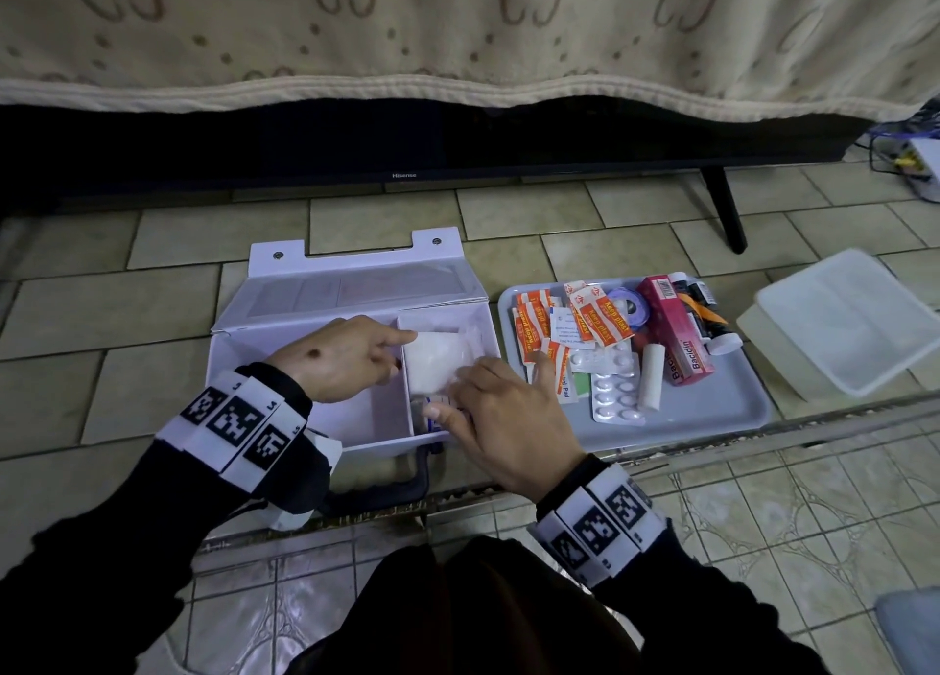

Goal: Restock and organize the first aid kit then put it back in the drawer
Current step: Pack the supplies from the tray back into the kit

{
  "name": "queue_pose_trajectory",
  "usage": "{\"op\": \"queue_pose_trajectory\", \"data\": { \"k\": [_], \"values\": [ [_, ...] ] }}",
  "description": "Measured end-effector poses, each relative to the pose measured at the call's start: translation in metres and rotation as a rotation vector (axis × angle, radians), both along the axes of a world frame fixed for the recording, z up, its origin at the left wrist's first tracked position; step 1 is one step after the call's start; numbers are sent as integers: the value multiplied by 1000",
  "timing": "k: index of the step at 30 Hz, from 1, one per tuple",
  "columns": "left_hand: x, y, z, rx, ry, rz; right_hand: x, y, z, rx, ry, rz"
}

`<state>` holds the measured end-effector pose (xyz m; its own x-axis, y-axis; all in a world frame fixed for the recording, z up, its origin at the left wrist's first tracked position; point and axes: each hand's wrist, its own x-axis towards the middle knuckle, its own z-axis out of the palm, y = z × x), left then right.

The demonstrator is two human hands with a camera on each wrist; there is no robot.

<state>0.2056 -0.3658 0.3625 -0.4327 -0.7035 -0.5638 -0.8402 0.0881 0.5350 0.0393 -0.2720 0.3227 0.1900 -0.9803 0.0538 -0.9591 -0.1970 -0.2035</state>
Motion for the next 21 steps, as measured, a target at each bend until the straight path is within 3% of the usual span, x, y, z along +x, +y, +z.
{"op": "queue_pose_trajectory", "data": {
  "k": [11, 14, 16, 17, 19, 21],
  "values": [
    [-10, 9, 0, -27, 2, 14, -19, -2, -6, -45, 25, -4],
    [-17, 11, -5, -33, 27, 30, -35, -9, 4, 58, -271, 37],
    [-16, 12, -4, -35, 45, 54, -60, -14, 12, -56, -523, -107],
    [-13, 12, -1, -23, 62, 86, -79, -16, 13, -159, -540, -261],
    [3, 9, 8, -35, 93, 186, -121, -19, 12, -186, -379, -561],
    [26, 3, 20, -118, 75, 300, -159, -17, 7, 11, -210, -736]
  ]
}}
